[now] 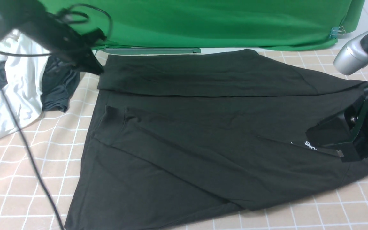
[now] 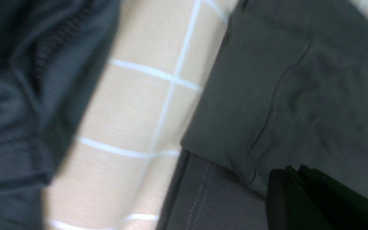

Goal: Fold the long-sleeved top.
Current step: Use the left arm to clamp the cuff farthest from it

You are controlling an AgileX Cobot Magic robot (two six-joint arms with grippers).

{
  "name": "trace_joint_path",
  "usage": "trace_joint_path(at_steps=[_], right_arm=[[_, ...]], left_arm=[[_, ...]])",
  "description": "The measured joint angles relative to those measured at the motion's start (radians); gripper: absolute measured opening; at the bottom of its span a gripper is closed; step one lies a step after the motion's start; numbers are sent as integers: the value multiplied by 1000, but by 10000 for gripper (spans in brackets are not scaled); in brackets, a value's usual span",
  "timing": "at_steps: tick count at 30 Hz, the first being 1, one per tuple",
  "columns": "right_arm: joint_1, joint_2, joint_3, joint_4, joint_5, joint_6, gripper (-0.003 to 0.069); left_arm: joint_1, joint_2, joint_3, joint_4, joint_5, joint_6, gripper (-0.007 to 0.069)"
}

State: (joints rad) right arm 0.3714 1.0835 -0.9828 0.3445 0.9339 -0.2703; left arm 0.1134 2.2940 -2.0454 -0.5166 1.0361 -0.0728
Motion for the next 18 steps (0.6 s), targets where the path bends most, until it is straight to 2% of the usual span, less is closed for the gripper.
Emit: trace_joint_path(at_steps=[2, 6, 10, 14, 18], right_arm=[[0, 0, 0, 1, -5, 0, 240], [0, 0, 0, 1, -26, 0, 240], [0, 0, 0, 1, -42, 0, 240], [0, 0, 0, 1, -60, 0, 240], [0, 0, 0, 1, -79, 0, 240]], left_arm=[[25, 9, -3, -18, 16, 16, 20], [29, 34, -4, 72, 45, 12, 77], [7, 56, -4, 144, 28, -17, 218], [-15, 66, -4, 148, -16, -27, 368], [-50, 76, -4, 148, -70, -24, 465]])
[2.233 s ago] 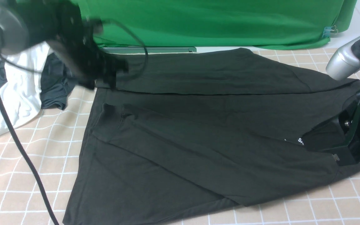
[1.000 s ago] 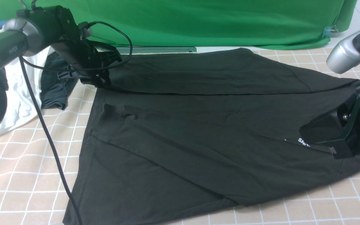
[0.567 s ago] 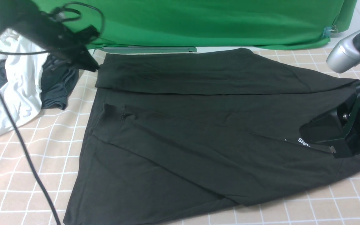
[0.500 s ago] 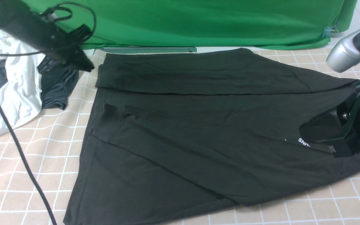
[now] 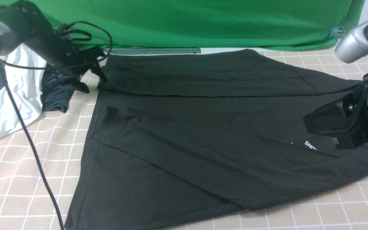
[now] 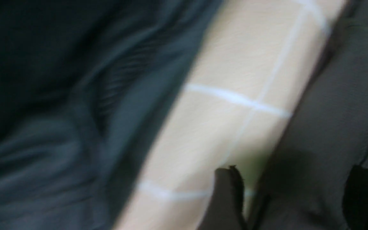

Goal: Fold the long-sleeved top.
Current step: Use the left arm to clamp the cuff farthest from it

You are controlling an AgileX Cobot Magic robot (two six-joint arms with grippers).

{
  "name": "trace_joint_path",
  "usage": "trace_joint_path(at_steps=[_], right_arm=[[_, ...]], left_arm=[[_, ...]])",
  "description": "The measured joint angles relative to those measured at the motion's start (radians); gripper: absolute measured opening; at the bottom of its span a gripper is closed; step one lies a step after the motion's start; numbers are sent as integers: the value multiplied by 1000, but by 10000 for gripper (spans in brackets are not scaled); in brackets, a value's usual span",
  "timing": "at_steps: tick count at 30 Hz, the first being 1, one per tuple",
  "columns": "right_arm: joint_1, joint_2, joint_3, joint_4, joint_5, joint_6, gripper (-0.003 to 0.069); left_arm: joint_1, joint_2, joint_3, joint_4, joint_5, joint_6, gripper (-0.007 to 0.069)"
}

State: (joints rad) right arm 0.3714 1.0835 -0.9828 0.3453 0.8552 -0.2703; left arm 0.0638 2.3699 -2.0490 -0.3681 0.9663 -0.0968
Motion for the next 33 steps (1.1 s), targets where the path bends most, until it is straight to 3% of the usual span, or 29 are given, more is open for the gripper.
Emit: trace_joint_path(at_steps=[4, 8, 11, 16, 20, 33], right_arm=[[0, 0, 0, 0, -15, 0, 240], [0, 0, 0, 0, -20, 0, 240], [0, 0, 0, 0, -21, 0, 240], [0, 0, 0, 0, -21, 0, 240], [0, 0, 0, 0, -21, 2, 240], [0, 0, 0, 0, -21, 13, 240]], left_arm=[[-24, 16, -3, 0, -40, 0, 488], [-27, 21, -4, -3, -42, 1, 461], [-24, 21, -5, 4, -35, 1, 383], [-23, 27, -6, 11, -29, 2, 163], [-24, 33, -35, 25, 4, 18, 48], [-25, 37, -195, 50, 142, 20, 36]])
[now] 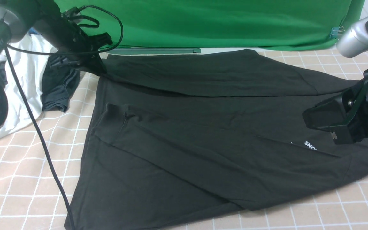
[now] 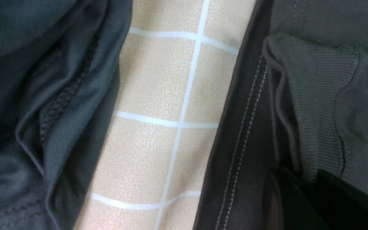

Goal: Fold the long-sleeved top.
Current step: Use the left arm to clamp the cuff farthest from it

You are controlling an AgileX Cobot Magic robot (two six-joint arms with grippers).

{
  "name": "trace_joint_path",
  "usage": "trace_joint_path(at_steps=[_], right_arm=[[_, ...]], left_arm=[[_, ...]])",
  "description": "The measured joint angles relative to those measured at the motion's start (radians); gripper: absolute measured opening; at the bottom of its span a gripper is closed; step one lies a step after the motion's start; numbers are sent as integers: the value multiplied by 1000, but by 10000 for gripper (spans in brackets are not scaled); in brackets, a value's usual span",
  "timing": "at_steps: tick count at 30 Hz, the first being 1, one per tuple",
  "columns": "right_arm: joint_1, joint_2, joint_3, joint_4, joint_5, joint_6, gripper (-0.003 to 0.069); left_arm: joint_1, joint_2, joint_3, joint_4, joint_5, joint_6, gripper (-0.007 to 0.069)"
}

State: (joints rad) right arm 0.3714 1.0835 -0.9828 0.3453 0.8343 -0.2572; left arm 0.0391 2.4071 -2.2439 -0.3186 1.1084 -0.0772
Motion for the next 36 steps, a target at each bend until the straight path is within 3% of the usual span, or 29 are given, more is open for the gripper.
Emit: trace_joint_path(at_steps=[5, 8, 14, 21, 24, 28, 31, 34, 36], right_arm=[[0, 0, 0, 0, 0, 0, 240], [0, 0, 0, 0, 0, 1, 240], [0, 0, 0, 0, 0, 19, 240], [0, 0, 0, 0, -4, 26, 240], [0, 0, 0, 0, -4, 27, 240], [0, 0, 0, 0, -4, 28, 240], [0, 0, 0, 0, -4, 28, 240], [0, 0, 0, 0, -4, 28, 240], [0, 0, 0, 0, -4, 28, 240]], left_arm=[[-1, 11, 0, 11, -8, -8, 48], [-2, 31, 0, 49, -8, -42, 97], [-2, 59, 0, 82, -11, -55, 285], [-2, 59, 0, 72, -27, -56, 399], [-2, 59, 0, 70, -29, -56, 385], [-2, 59, 0, 69, -50, -56, 281], [-2, 59, 0, 64, -57, -55, 134], [-2, 59, 0, 46, -57, -49, 41], [-2, 59, 0, 44, -57, -49, 20]])
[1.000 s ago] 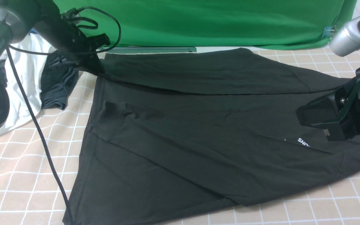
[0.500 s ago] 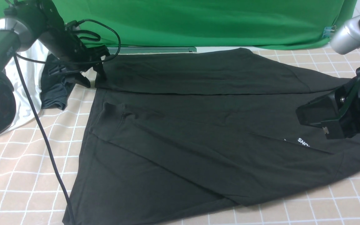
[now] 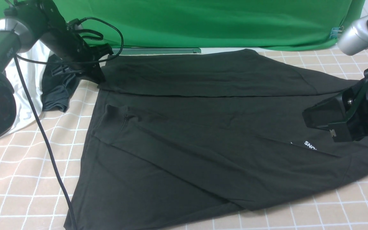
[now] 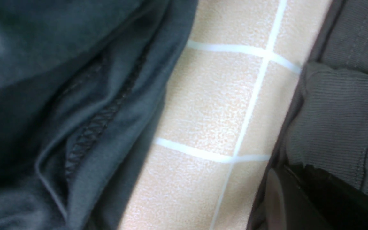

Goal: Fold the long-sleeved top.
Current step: Use the left arm to clamp the cuff farthest from it, then use the left arm to drag and drop the cuff onto the cuff closest to the left arm

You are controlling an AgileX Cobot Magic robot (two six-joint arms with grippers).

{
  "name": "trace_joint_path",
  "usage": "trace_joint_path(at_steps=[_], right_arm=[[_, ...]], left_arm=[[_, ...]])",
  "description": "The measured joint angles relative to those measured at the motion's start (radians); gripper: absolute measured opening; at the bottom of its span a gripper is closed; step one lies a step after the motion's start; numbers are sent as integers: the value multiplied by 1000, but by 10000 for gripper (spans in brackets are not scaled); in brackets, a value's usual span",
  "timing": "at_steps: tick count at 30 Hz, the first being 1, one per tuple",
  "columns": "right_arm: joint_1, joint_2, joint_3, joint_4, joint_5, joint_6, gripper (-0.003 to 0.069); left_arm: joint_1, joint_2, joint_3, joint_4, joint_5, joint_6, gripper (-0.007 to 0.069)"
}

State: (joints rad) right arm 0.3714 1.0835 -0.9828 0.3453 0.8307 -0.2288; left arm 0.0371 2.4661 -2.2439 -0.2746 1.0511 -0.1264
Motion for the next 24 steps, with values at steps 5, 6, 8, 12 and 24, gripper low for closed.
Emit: trace_joint_path(at_steps=[5, 6, 8, 12, 24], right_arm=[[0, 0, 0, 0, 0, 0, 240], [0, 0, 0, 0, 0, 0, 240], [0, 0, 0, 0, 0, 0, 240], [0, 0, 0, 0, 0, 0, 240], [0, 0, 0, 0, 0, 0, 240]], left_arm=[[0, 0, 0, -1, 7, 0, 15], [0, 0, 0, -1, 10, 0, 15], [0, 0, 0, 0, 14, 0, 16], [0, -9, 0, 1, 16, 0, 16], [0, -78, 0, -36, 134, -58, 16]])
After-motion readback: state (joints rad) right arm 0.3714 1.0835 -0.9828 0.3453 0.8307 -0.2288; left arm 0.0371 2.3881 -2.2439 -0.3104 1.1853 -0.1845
